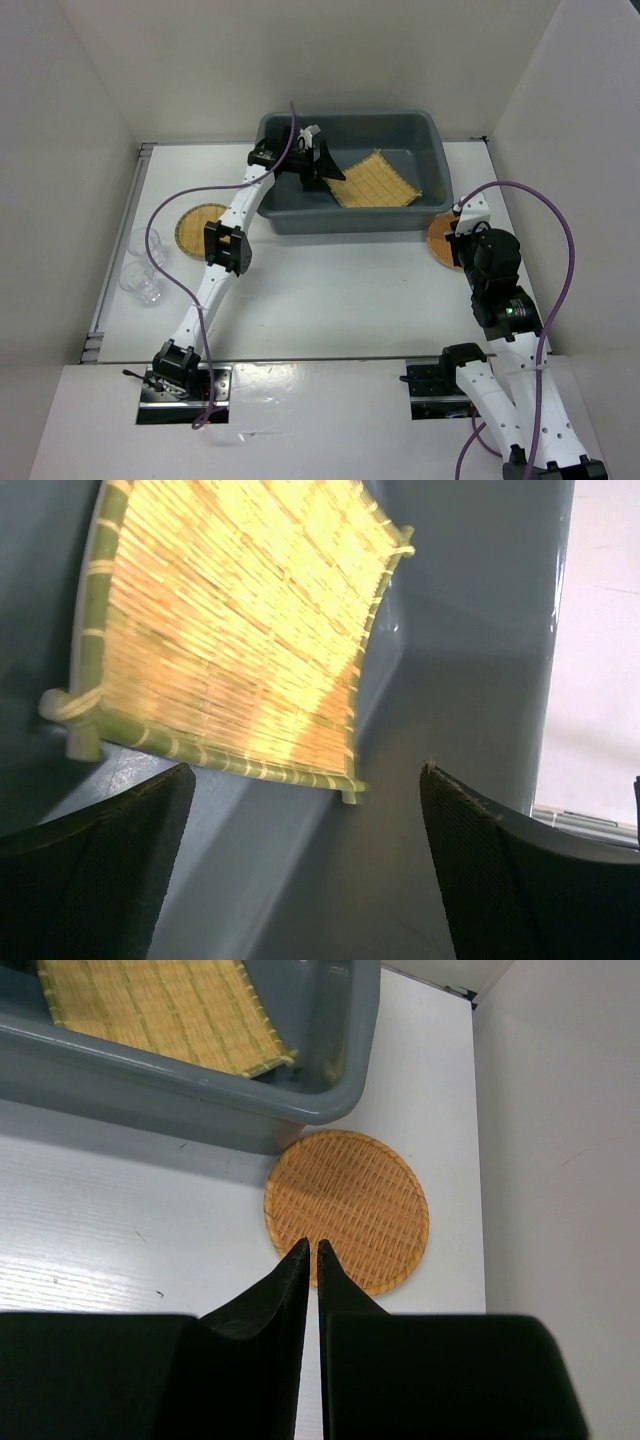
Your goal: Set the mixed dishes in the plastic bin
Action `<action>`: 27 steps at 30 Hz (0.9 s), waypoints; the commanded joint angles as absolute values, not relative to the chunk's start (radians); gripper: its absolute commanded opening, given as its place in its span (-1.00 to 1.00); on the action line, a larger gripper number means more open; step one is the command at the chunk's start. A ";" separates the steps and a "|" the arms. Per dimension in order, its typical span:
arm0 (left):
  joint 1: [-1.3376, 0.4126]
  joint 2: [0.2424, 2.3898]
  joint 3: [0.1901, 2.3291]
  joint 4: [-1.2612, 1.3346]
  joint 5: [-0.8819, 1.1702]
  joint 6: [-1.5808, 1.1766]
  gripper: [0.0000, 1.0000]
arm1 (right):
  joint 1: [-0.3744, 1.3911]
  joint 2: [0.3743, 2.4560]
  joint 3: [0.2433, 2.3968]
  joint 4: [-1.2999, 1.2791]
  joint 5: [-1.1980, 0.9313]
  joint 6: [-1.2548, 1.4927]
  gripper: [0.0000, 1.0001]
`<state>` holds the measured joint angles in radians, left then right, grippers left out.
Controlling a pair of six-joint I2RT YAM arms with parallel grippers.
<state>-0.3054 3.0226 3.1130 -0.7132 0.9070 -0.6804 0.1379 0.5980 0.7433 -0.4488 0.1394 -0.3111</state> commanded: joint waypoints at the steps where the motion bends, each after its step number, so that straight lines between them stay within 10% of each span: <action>1: -0.301 2.984 3.132 -0.709 0.891 -0.653 0.99 | 0.147 0.598 0.738 -0.390 0.150 -0.304 -0.78; 14: -0.291 2.827 3.132 -0.868 0.516 -0.618 0.85 | 0.147 0.598 0.738 -0.390 0.141 -0.304 -0.78; 20: -0.334 2.809 3.132 -0.942 0.445 -0.548 -0.86 | 0.156 0.598 0.729 -0.390 0.141 -0.304 -0.76; 27: -0.382 2.800 3.132 -1.140 0.247 -0.416 -1.00 | 0.156 0.598 0.729 -0.390 0.141 -0.304 -0.73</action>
